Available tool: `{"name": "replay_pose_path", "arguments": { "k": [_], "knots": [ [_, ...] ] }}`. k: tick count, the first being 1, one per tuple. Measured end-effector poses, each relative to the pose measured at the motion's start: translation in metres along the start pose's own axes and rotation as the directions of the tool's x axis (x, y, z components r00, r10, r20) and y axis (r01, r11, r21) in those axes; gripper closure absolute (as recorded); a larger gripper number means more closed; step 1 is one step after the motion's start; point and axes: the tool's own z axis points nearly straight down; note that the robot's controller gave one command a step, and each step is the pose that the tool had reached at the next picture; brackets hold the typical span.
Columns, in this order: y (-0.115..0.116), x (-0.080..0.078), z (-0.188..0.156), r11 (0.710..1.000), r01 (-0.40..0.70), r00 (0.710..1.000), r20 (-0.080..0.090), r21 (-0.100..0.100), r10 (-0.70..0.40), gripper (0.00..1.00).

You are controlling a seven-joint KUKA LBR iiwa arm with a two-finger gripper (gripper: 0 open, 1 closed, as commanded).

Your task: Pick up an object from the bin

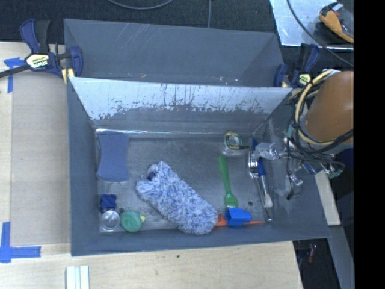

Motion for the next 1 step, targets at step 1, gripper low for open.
{"name": "replay_pose_path", "arguments": {
  "k": [1],
  "knots": [
    [0.0066, 0.0024, 0.0185, 0.876, 0.482, 0.876, 0.007, -0.013, -0.482, 0.00]
  ]
}}
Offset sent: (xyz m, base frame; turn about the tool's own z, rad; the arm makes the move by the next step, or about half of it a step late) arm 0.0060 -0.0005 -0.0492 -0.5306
